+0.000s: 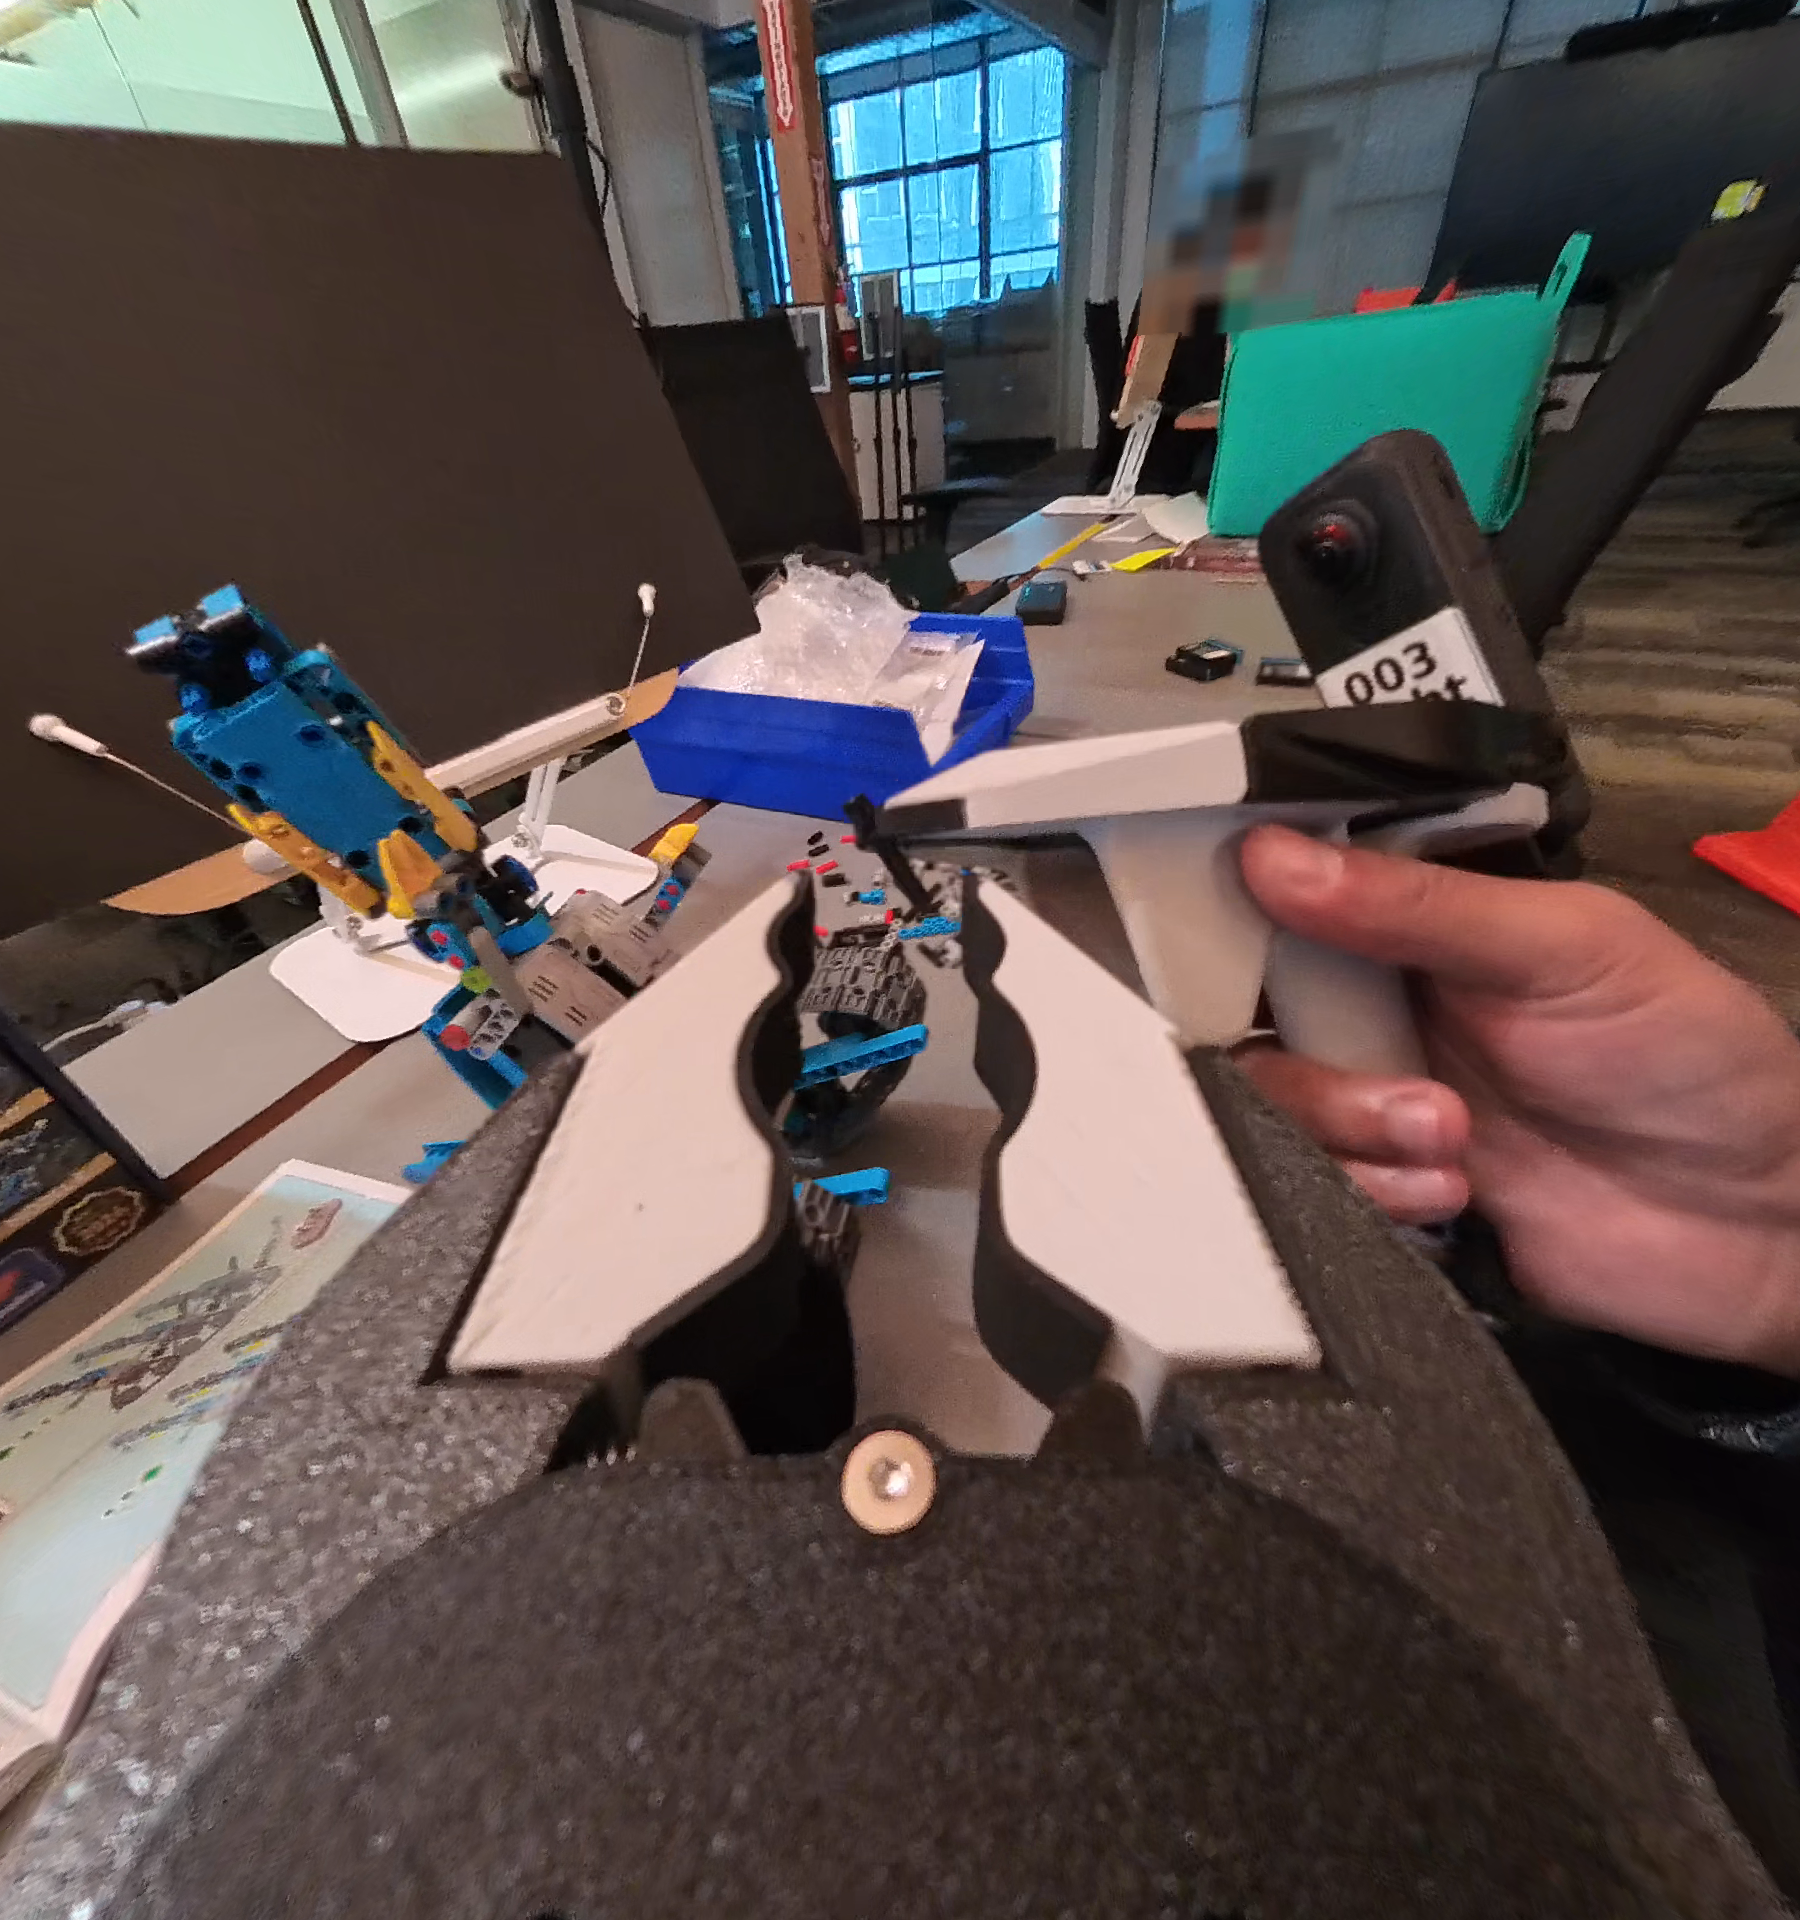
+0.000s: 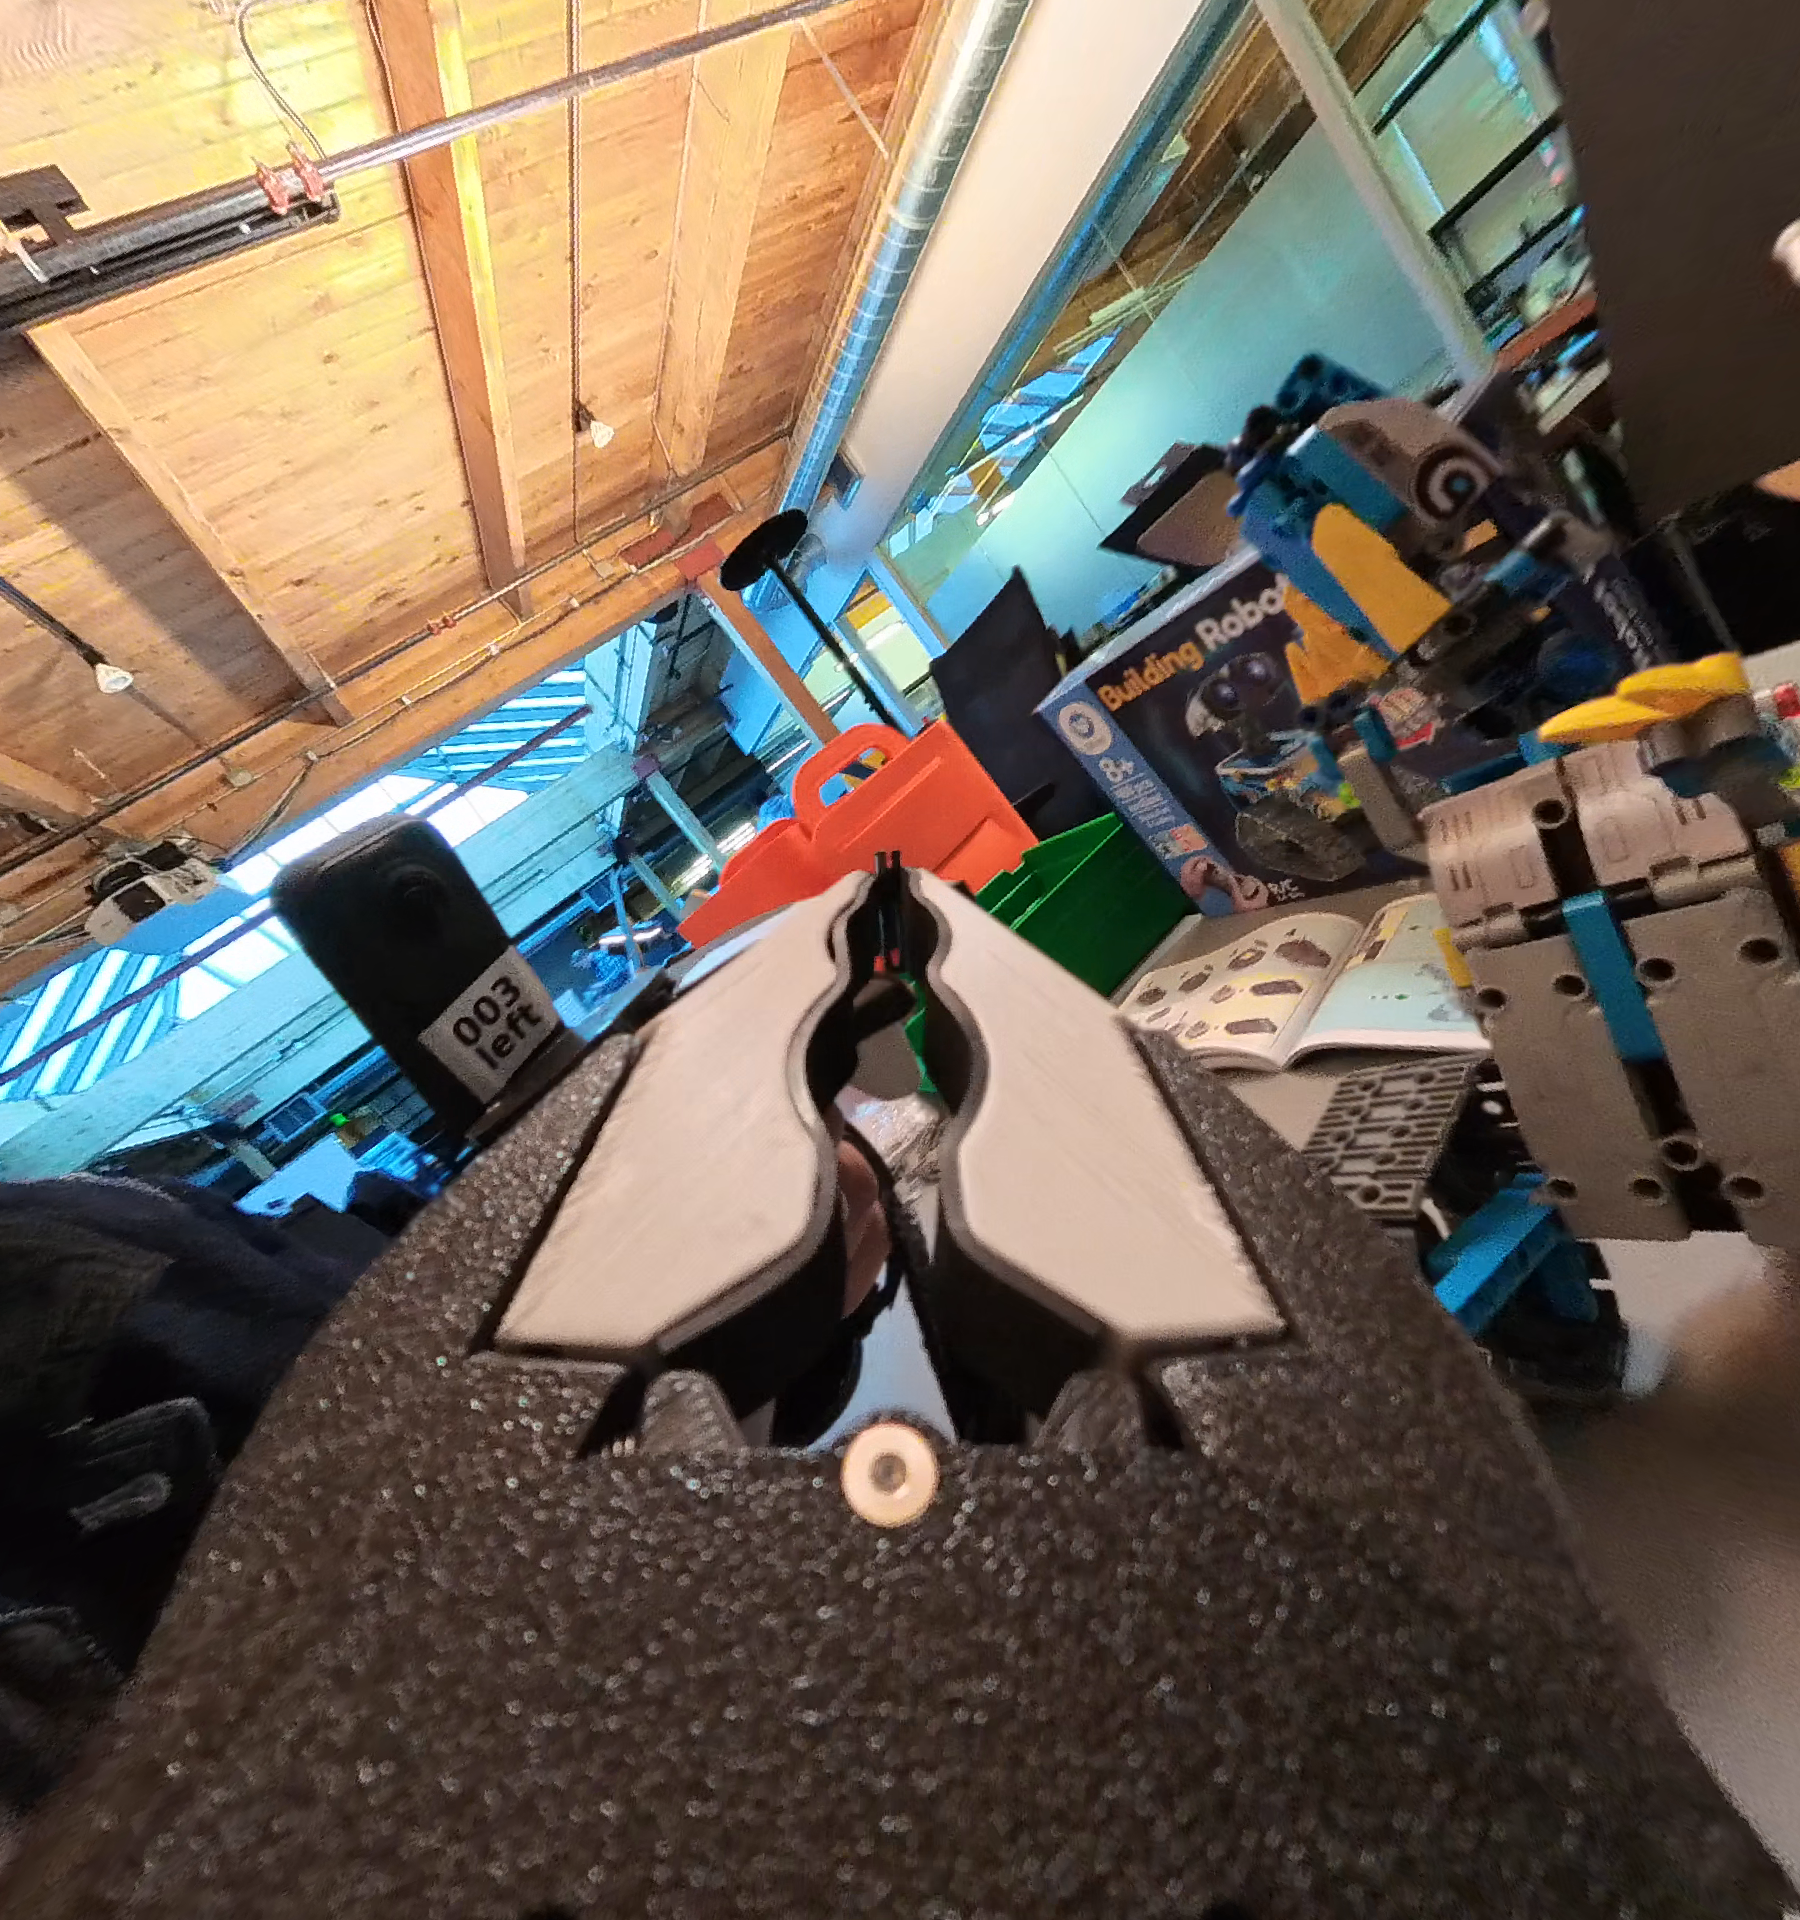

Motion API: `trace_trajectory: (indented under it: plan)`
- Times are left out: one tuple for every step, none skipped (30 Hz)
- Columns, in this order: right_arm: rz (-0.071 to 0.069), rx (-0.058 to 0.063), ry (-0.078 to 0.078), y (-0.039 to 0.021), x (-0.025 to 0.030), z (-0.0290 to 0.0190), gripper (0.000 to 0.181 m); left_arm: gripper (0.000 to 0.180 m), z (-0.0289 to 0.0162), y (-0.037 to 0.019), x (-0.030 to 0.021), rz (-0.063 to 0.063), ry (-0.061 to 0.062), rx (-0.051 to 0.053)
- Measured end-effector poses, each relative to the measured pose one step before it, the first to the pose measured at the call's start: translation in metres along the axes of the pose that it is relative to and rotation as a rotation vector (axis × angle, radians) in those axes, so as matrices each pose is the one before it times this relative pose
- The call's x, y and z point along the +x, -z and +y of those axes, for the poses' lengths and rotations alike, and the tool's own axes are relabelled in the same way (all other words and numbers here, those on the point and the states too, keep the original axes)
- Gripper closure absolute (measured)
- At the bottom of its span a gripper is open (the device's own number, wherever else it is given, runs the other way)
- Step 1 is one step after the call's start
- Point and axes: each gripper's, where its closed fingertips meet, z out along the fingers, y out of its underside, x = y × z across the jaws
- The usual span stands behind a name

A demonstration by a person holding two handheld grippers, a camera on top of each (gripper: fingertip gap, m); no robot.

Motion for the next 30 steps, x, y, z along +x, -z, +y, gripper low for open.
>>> trace_trajectory:
  plan:
    - [0.0020,0.0158,0.0176,0.00029,-0.00430,-0.00055,0.178,0.161,-0.00107,0.00222,0.00197,0.0042,-0.0090,0.0019]
    - [-0.0062,-0.0109,0.0106,-0.00148,-0.00466,0.00282,0.178,0.167,-0.00148,0.00208,0.00240,0.0072,-0.0079,0.0062]
    - [0.0001,-0.0196,0.0092,-0.00161,-0.00296,0.00366,0.178,0.173,-0.00226,0.00255,0.00143,0.0020,-0.0072,0.0115]
    - [-0.0080,0.0132,0.0115,-0.00029,-0.00372,-0.00159,0.178,0.176,-0.00172,0.00291,-0.00160,-0.0130,-0.0163,0.0088]
    - [-0.0121,-0.0071,0.0070,-0.00043,-0.00316,0.00019,0.178,0.179,-0.00062,0.00245,-0.00183,-0.0055,-0.0298,0.0018]
    - [-0.0060,-0.0277,0.0134,-0.00019,-0.00095,0.00197,0.178,0.180,0.00152,0.00169,-0.00103,0.0128,-0.0318,-0.0130]
    - [-0.0043,-0.0405,0.0301,0.00070,0.00073,0.00265,0.178,0.180,0.00260,0.00150,0.00028,0.0326,-0.0166,-0.0225]
    - [-0.0190,-0.0509,0.0444,0.00158,-0.00010,0.00311,0.180,0.180,0.00359,0.00142,0.00248,0.0544,-0.0020,-0.0279]
    - [-0.0266,-0.0613,0.0622,0.00281,-0.00029,0.00343,0.178,0.180,0.00500,0.00120,0.00182,0.0518,-0.0046,-0.0369]
    - [0.0026,-0.0741,0.0854,0.00381,0.00385,0.00508,0.168,0.180,0.00616,0.00105,-0.00203,0.0236,-0.0200,-0.0414]
    - [0.0370,-0.0815,0.1035,0.00423,0.00800,0.00695,0.157,0.180,0.00607,0.00048,-0.00056,0.0284,-0.0373,-0.0386]
    - [0.0338,-0.0811,0.1153,0.00361,0.00592,0.00771,0.153,0.180,0.00451,0.00023,0.00432,0.0519,-0.0408,-0.0271]
    - [0.0121,-0.0683,0.1116,0.00198,0.00061,0.00702,0.154,0.180,0.00281,0.00003,0.00413,0.0408,-0.0362,-0.0178]
    - [0.0029,-0.0506,0.0978,0.00031,-0.00269,0.00473,0.155,0.180,0.00390,-0.00076,0.00308,0.0268,-0.0362,-0.0294]
    - [-0.0121,-0.0325,0.0879,-0.00067,-0.00634,0.00205,0.155,0.180,0.00419,-0.00156,0.00449,0.0310,-0.0403,-0.0341]
    - [-0.0112,-0.0302,0.0758,-0.00122,-0.00623,0.00147,0.160,0.180,0.00250,-0.00129,0.00417,0.0226,-0.0405,-0.0236]
    - [0.0129,-0.0323,0.0630,-0.00100,-0.00151,0.00167,0.162,0.180,0.00186,-0.00128,0.00389,0.0192,-0.0328,-0.0204]
    - [0.0057,-0.0232,0.0444,-0.00076,-0.00111,0.00131,0.164,0.180,0.00205,-0.00133,0.00424,0.0224,-0.0252,-0.0214]
    - [-0.0178,-0.0135,0.0199,-0.00054,-0.00318,0.00048,0.165,0.180,0.00073,-0.00096,0.00315,0.0144,-0.0226,-0.0114]
    - [-0.0156,-0.0117,0.0064,-0.00053,-0.00195,0.00093,0.166,0.180,0.00009,-0.00076,0.00215,0.0105,-0.0147,-0.0056]
    - [-0.0281,-0.0144,0.0024,-0.00100,-0.00363,0.00183,0.169,0.180,0.00019,-0.00103,0.00180,0.0122,-0.0039,-0.0056]
    - [-0.0130,-0.0075,0.0056,-0.00066,-0.00190,0.00071,0.174,0.180,0.00059,-0.00138,0.00102,0.0084,-0.0001,-0.0069]
    - [-0.0013,0.0041,0.0121,-0.00019,-0.00105,-0.00096,0.178,0.180,0.00051,-0.00129,0.00025,0.0026,-0.0037,-0.0044]
    - [-0.0003,-0.0024,0.0089,-0.00009,-0.00059,0.00033,0.178,0.180,0.00072,-0.00098,0.00026,0.0044,-0.0044,-0.0048]
    - [-0.0015,-0.0093,0.0003,-0.00020,0.00004,0.00195,0.178,0.180,0.00079,-0.00085,0.00016,0.0035,-0.0011,-0.0050]
    - [-0.0072,-0.0024,-0.0070,-0.00005,-0.00031,0.00130,0.178,0.180,0.00023,-0.00077,0.00071,0.0055,-0.0010,-0.0013]
    - [-0.0099,0.0054,-0.0024,0.00012,-0.00138,-0.00024,0.175,0.180,0.00055,-0.00088,0.00181,0.0103,-0.0034,-0.0032]
    - [0.0059,-0.0025,0.0015,-0.00036,0.00041,0.00119,0.172,0.180,0.00116,-0.00105,0.00053,0.0009,-0.0092,-0.0082]
    - [-0.0045,-0.0081,-0.0005,-0.00075,-0.00088,0.00243,0.173,0.180,0.00084,-0.00088,-0.00017,-0.0027,-0.0082,-0.0063]
    - [-0.0180,0.0017,-0.0020,-0.00068,-0.00318,0.00045,0.173,0.180,0.00011,-0.00081,0.00173,0.0121,0.0003,-0.0021]
